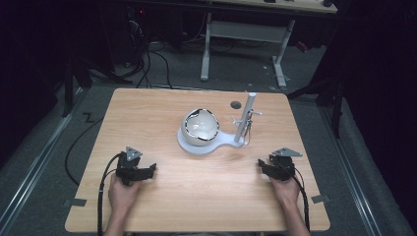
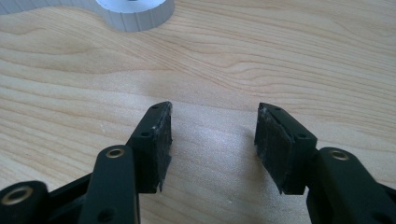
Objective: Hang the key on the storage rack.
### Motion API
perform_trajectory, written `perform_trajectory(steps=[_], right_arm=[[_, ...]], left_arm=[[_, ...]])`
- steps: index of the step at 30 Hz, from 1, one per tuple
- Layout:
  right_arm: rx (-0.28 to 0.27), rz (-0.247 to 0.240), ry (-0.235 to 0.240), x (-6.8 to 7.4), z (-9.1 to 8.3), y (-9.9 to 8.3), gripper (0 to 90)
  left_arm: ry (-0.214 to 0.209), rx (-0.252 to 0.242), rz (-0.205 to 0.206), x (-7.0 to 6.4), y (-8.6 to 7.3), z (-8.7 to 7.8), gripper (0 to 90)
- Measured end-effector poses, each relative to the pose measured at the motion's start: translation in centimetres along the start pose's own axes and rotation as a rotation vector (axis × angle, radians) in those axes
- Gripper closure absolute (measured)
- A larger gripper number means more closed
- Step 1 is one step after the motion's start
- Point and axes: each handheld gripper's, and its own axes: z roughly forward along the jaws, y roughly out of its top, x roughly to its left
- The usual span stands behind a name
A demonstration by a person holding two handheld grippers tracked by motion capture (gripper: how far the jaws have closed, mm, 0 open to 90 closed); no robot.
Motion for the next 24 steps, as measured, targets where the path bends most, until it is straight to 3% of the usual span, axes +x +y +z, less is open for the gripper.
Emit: perform_trajectory(steps=[7,24], right_arm=[[0.005,0.018,-0.013,-0.01,0.03,0.00,40.9],[0.004,0.021,-0.011,-0.09,0.04,0.01,40.0]], left_arm=[[0.000,0.001,0.000,0.00,0.00,-0.01,17.8],[-0.001,0.000,-0.001,0.01,0.00,-0.01,17.8]])
